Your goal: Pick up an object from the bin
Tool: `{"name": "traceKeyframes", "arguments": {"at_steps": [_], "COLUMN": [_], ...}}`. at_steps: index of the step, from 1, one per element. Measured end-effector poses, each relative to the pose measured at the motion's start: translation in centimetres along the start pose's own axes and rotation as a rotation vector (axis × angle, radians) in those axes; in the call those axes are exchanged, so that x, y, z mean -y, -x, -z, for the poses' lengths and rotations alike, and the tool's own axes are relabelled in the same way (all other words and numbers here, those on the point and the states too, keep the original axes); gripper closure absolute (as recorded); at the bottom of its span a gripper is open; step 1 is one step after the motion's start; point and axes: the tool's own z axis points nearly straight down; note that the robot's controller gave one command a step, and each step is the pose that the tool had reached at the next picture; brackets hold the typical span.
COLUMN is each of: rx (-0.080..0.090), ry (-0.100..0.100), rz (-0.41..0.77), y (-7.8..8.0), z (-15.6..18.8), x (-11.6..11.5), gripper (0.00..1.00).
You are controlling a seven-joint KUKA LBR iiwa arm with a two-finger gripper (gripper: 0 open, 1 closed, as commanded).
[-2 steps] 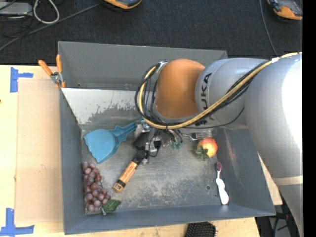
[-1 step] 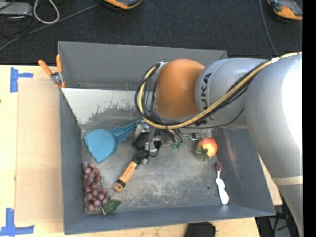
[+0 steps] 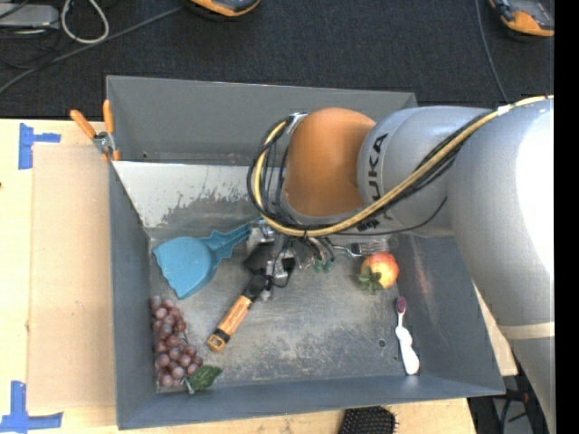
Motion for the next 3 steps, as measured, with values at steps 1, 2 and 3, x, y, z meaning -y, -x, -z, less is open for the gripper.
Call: {"name": "traceKeyframes", "arguments": {"at_steps": [1,2,3], "rx": [0.0,0.0,-0.001], "ry": [0.0,0.001,0.001], "rz": [0.009,0.009,0.056], "y": [-0.7,-0.7,-0.1], "z": [10.6,10.6,8.7], "x": [-0.2,-0.1,0.6], "gripper": [1.0,1.0,1.0]}}
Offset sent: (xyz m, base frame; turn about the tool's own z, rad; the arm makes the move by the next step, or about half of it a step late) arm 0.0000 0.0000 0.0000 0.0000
